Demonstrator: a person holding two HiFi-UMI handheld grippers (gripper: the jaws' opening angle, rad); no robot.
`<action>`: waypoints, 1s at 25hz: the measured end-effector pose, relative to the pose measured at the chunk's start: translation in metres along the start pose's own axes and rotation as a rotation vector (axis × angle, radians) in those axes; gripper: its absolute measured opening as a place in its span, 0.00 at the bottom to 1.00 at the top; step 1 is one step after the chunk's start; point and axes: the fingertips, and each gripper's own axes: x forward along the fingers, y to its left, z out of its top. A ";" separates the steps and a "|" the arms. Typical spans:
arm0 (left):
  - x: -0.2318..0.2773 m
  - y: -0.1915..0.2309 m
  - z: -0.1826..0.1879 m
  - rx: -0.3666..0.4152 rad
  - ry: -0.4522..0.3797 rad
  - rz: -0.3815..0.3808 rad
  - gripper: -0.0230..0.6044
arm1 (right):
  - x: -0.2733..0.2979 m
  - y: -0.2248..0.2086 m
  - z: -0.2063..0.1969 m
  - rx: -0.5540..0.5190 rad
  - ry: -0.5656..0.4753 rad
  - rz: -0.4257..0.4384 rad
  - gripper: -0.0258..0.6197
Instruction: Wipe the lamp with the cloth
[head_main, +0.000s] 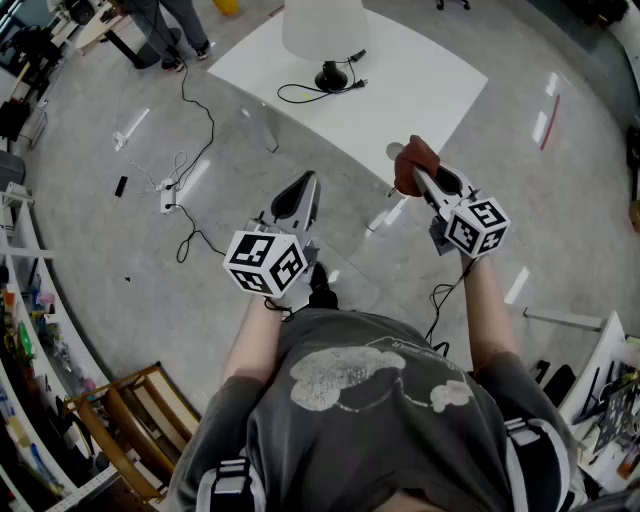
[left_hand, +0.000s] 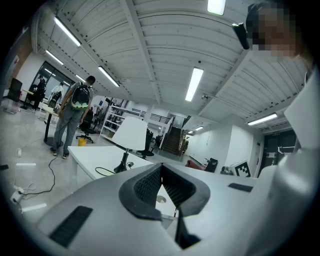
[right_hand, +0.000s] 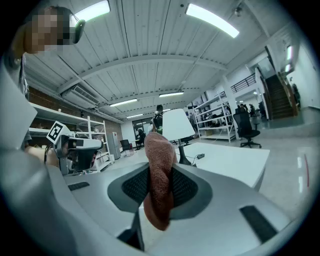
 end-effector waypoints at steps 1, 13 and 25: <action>0.003 0.006 0.005 -0.001 -0.003 -0.001 0.05 | 0.007 -0.002 0.005 0.001 -0.005 -0.009 0.19; 0.043 0.073 0.063 0.007 -0.048 -0.078 0.05 | 0.073 -0.011 0.075 -0.008 -0.107 -0.110 0.19; 0.090 0.060 0.080 0.004 -0.041 -0.085 0.05 | 0.075 -0.047 0.100 0.014 -0.123 -0.109 0.19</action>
